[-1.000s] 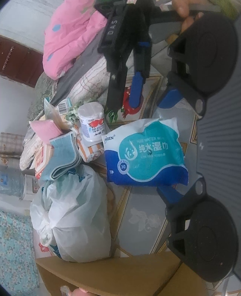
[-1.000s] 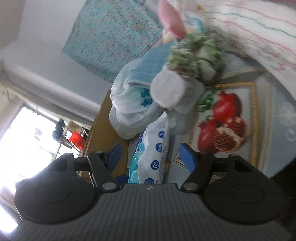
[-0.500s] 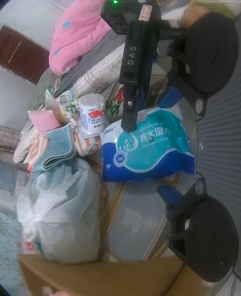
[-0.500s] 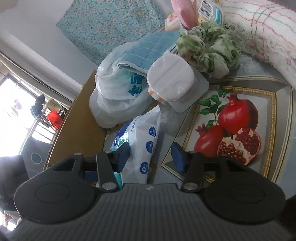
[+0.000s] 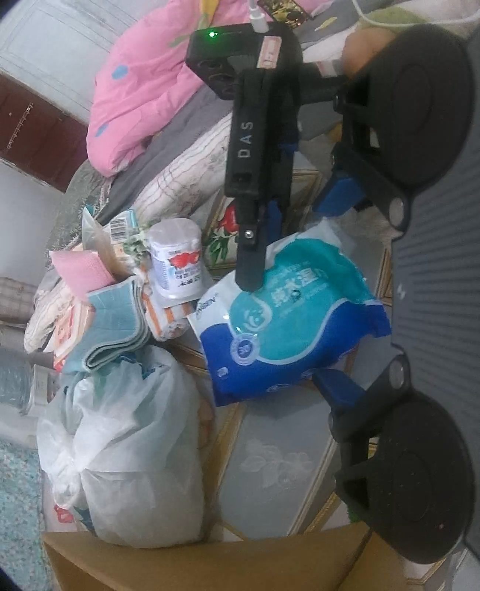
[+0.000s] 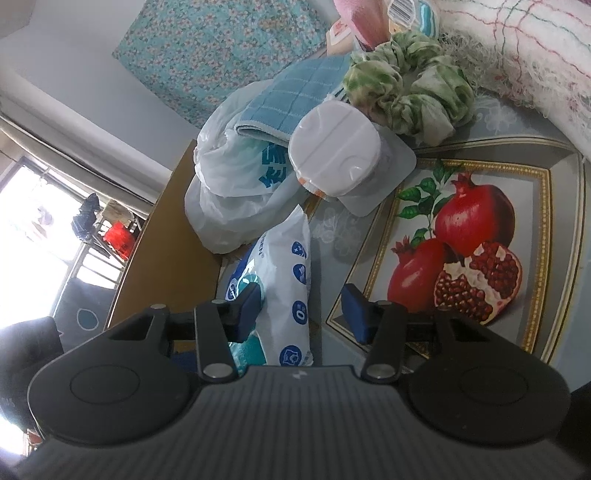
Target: Organize soft objects
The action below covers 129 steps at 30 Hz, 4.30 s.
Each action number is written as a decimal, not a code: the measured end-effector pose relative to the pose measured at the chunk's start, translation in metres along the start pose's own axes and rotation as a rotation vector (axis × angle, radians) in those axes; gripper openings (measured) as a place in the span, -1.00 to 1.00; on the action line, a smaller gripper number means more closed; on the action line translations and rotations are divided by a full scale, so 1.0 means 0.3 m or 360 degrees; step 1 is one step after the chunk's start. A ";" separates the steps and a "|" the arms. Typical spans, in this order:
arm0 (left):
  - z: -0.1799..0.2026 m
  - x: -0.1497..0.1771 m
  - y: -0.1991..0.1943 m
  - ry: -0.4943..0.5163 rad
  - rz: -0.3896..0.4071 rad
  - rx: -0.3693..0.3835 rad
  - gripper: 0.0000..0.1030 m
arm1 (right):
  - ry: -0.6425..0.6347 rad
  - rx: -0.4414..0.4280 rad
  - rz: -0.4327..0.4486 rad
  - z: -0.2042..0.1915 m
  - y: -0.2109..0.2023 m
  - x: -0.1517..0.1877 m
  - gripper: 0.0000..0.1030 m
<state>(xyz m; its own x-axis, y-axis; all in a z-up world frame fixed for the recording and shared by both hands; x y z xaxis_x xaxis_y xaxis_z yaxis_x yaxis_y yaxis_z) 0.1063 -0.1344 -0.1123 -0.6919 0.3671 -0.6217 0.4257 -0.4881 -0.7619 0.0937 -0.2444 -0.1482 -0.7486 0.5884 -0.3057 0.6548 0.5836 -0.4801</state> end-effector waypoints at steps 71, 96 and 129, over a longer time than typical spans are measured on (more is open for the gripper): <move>-0.018 -0.045 0.092 0.0004 -0.0124 -0.0006 0.84 | 0.0045 -0.0023 -0.0073 -0.042 0.058 -0.003 -0.24; 0.038 -0.120 -0.158 0.0047 0.0159 -0.0147 0.83 | -0.0178 -0.0182 0.0040 -0.281 -0.057 -0.020 -0.24; -0.913 -0.456 -0.320 -0.0426 -0.0003 -0.0630 0.81 | -0.0747 -0.0155 -0.0337 -1.064 0.803 -0.302 0.37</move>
<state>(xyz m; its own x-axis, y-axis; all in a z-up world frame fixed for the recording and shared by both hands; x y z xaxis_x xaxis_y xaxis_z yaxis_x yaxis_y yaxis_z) 0.3199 0.0792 -0.0039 -0.7967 0.1251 -0.5913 0.5778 -0.1292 -0.8059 0.3526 0.0217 0.0263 -0.8168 0.1508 -0.5569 0.4742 0.7252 -0.4992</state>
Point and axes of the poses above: each gripper's, at about its wrist camera, not at the fingertips, and y roughly the way its jaws point, z to its right, x to its underside, the point moved 5 cm from there along y, roughly the way its jaws point, and after that the axes turned 12 degrees about y, right-handed, at the moved point
